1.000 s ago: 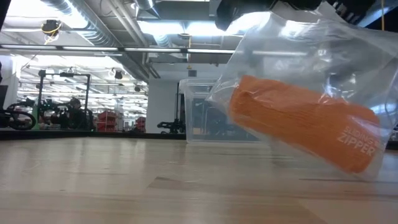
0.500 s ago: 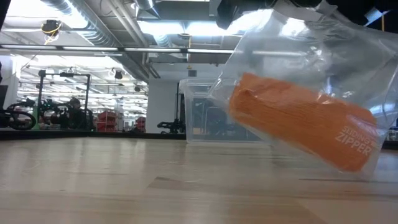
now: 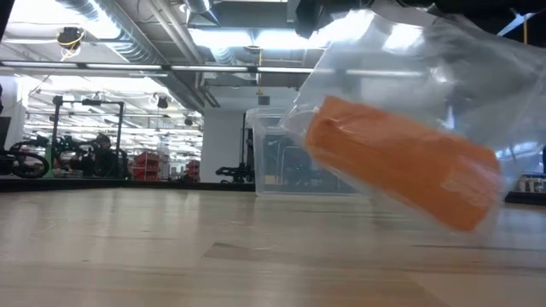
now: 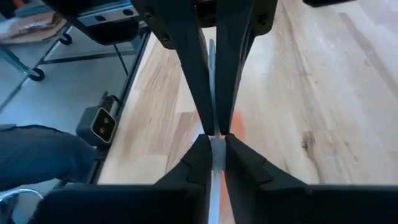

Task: Roll bandage
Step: Close the transparent zip bag

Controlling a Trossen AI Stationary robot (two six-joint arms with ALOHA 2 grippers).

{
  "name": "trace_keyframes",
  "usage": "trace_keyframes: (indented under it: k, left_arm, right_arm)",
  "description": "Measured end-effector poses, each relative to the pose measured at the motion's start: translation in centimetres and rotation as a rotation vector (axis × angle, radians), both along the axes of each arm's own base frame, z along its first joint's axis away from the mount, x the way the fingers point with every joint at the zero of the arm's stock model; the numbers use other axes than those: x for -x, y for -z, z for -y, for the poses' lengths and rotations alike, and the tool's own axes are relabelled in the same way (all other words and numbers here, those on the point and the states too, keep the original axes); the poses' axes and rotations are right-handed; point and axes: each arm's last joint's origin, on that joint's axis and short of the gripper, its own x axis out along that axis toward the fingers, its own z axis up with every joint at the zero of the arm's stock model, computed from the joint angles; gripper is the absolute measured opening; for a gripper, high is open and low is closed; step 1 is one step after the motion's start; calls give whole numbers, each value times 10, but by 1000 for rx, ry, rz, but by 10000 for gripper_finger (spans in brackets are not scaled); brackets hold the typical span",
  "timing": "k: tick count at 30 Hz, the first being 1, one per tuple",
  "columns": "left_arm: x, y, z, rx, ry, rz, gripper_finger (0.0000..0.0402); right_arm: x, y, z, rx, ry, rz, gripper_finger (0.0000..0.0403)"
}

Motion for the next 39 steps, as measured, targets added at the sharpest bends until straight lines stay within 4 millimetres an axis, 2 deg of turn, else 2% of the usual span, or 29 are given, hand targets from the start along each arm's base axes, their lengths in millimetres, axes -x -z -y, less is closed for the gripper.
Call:
trace_keyframes:
  k: [3, 9, 12, 17, 26, 30, 33, 35, 39]
  left_arm:
    - [1, -4, -1, -9, -1, 6, 0]
    - [4, -5, -2, -29, -7, -16, 0]
    - [4, -5, -2, -34, -5, -23, 0]
    - [10, -16, -5, -42, -15, -26, 0]
    - [17, -25, -6, -72, -16, -32, 0]
    - [17, -26, -6, -65, -43, -27, 12]
    - [17, -26, -10, -38, -64, -44, 42]
    - [20, -25, -14, -49, -68, -83, 71]
    - [38, -49, -24, -77, -66, -127, 135]
  right_arm:
    - [1, 0, -1, -43, -15, -21, 47]
    - [6, 5, -3, -53, -33, -99, 24]
    - [10, 7, -5, -50, -25, -127, 28]
    - [21, 18, -9, -45, -87, -263, 44]
    - [31, 21, -13, -51, -82, -349, 35]
    - [31, 17, -15, -50, -127, -392, 70]
    - [21, -5, -14, -27, -126, -348, 110]
    - [18, -15, -9, 54, -106, -358, 141]
    - [6, -44, 4, 201, -102, -329, 198]
